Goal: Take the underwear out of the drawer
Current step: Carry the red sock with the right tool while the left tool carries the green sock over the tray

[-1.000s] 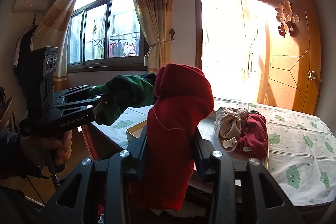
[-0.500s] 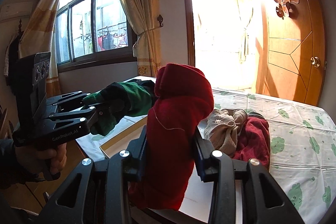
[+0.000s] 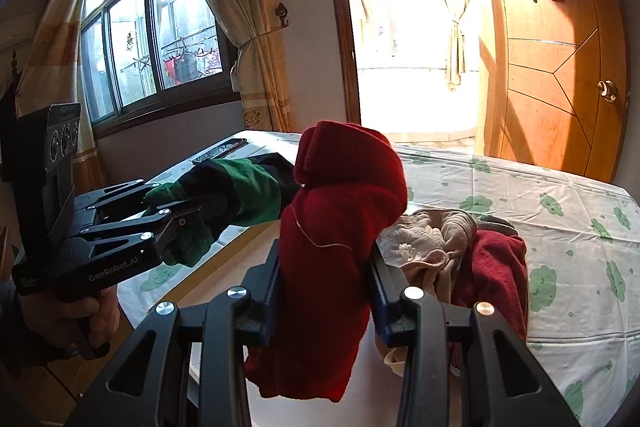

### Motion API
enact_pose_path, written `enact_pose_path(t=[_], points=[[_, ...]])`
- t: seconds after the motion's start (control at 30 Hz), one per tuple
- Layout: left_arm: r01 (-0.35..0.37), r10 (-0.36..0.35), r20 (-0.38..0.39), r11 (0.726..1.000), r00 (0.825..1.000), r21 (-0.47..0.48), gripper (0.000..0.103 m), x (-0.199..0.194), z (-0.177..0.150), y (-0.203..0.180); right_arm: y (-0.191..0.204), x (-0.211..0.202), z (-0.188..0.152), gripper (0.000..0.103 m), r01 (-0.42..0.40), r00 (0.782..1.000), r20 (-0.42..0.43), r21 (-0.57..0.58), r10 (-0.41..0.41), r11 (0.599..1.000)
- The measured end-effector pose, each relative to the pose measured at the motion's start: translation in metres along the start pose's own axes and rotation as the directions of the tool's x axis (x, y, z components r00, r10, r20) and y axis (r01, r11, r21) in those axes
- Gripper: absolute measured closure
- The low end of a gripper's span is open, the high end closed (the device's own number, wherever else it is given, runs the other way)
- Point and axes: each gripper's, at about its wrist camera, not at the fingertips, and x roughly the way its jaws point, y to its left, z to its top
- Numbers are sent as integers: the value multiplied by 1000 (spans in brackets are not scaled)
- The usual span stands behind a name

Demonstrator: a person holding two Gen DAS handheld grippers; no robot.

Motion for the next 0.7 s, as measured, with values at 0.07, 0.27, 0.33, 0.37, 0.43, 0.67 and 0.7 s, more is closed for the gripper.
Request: enact_pose_path(t=[0.07,0.27,0.33,0.37,0.43,0.67,0.7], points=[[-7,7,-15,1000,1000,-8,75,7,3,3,-3,7,4,63,1,1000,-20,13,-1,1000],[-15,12,-52,999,999,-51,75,25,12,13,-8,29,13,63,0,997,-83,46,3,999],[-21,16,-69,998,997,-61,75,31,12,15,-8,35,15,63,5,995,-100,50,0,999],[-25,20,-75,998,997,-60,75,33,12,15,-9,38,16,63,5,994,-107,53,1,999],[-34,30,-80,998,996,-52,75,38,13,15,-9,44,18,63,4,992,-126,56,3,998],[-31,23,-119,997,993,-65,75,55,15,16,-13,71,21,63,6,980,-198,79,10,997],[-32,23,-127,997,992,-66,75,57,15,16,-13,74,21,63,8,978,-207,81,9,997]])
